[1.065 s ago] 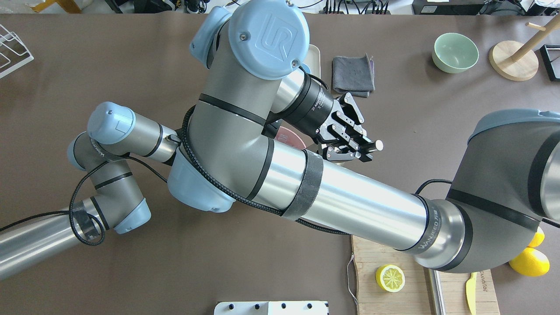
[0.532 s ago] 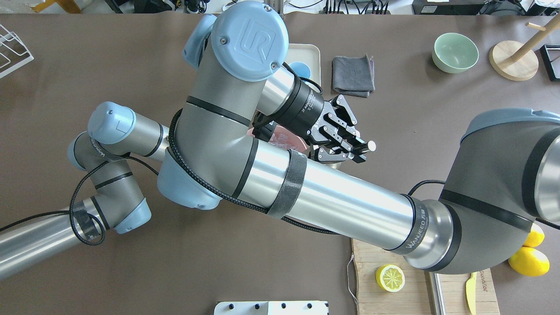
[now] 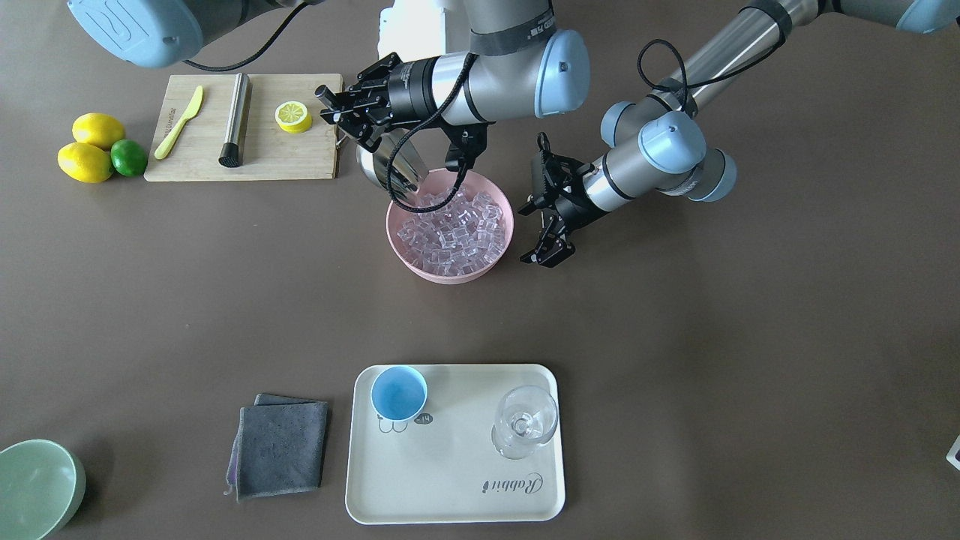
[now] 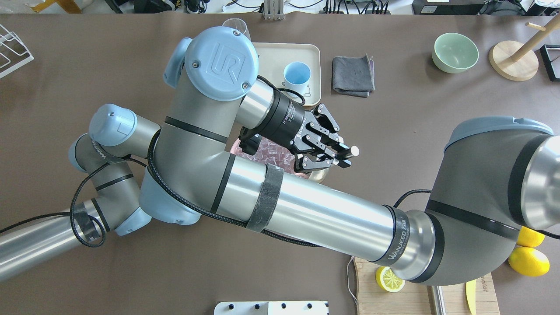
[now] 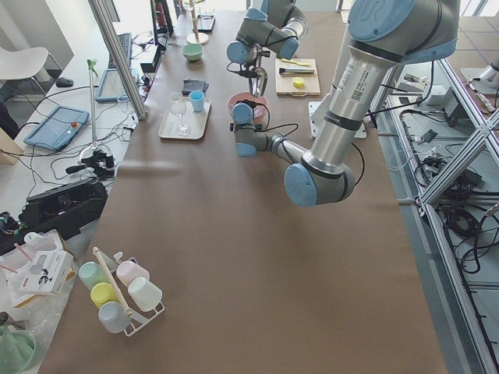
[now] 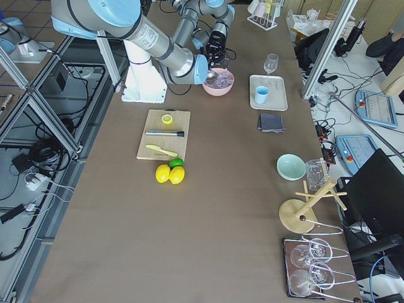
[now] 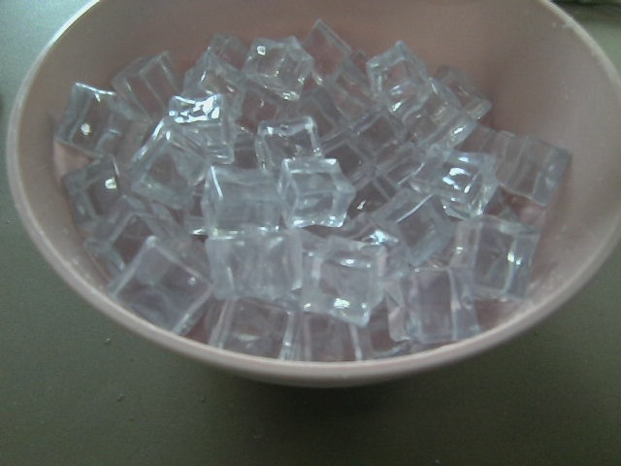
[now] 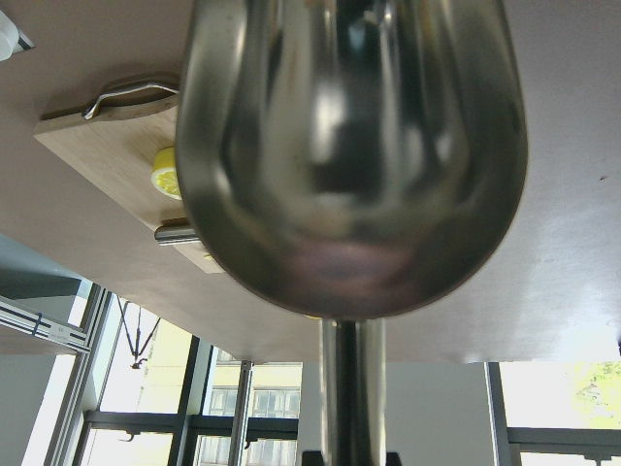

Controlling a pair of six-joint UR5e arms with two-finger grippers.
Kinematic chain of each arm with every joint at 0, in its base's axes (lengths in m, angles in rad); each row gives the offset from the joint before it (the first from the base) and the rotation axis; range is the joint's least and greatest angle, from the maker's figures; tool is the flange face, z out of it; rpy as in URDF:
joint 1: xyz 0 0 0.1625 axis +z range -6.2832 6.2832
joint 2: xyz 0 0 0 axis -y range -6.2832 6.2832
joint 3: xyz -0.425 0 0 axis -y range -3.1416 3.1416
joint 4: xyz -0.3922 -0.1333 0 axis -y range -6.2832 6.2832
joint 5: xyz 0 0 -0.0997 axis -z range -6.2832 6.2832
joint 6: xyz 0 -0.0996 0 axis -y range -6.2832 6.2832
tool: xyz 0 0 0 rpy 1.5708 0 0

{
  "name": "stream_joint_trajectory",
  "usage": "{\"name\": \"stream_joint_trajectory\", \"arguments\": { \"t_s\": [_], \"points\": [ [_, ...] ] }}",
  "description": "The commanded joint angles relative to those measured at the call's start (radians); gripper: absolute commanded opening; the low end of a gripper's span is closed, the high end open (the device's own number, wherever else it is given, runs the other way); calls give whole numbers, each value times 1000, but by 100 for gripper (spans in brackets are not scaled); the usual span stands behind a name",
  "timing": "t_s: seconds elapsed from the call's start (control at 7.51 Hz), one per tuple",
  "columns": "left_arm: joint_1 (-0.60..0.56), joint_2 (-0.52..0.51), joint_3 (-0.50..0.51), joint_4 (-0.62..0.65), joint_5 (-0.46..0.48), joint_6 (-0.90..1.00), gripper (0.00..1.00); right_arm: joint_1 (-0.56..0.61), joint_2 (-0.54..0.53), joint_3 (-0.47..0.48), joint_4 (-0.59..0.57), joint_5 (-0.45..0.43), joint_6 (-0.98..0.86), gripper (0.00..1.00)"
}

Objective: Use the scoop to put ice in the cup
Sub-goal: 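Swing the scoop with the right gripper over toward the pink ice bowl, then lower the scoop into the ice cubes with the right gripper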

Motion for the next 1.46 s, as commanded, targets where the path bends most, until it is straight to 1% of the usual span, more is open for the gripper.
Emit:
{"name": "stream_joint_trajectory", "arguments": {
  "t_s": [0.0, 0.4, 0.53, 0.67, 0.8, 1.06, 1.33],
  "points": [
    [1, 2, 0, -2, -1, 0, 98, -1, -17, -9, 40, -16, 0, 0],
    [-1, 3, 0, -2, 0, 0, 98, -1, -28, -30, 47, -62, 2, 0],
    [-1, 5, 0, -2, 0, 0, 98, -1, -28, -44, 71, -62, 12, 0],
    [1, 5, 0, 0, 2, 0, 98, -2, -28, -73, 99, -80, 53, 0],
    [1, 6, 2, 0, 2, 0, 98, -24, -28, -81, 116, -84, 60, 0],
    [11, 3, 2, -2, 43, 0, 98, -27, -28, -81, 146, -78, 60, 0],
    [14, 3, 2, -2, 45, 0, 98, -29, -40, -76, 195, -70, 70, 0]
  ]
}}
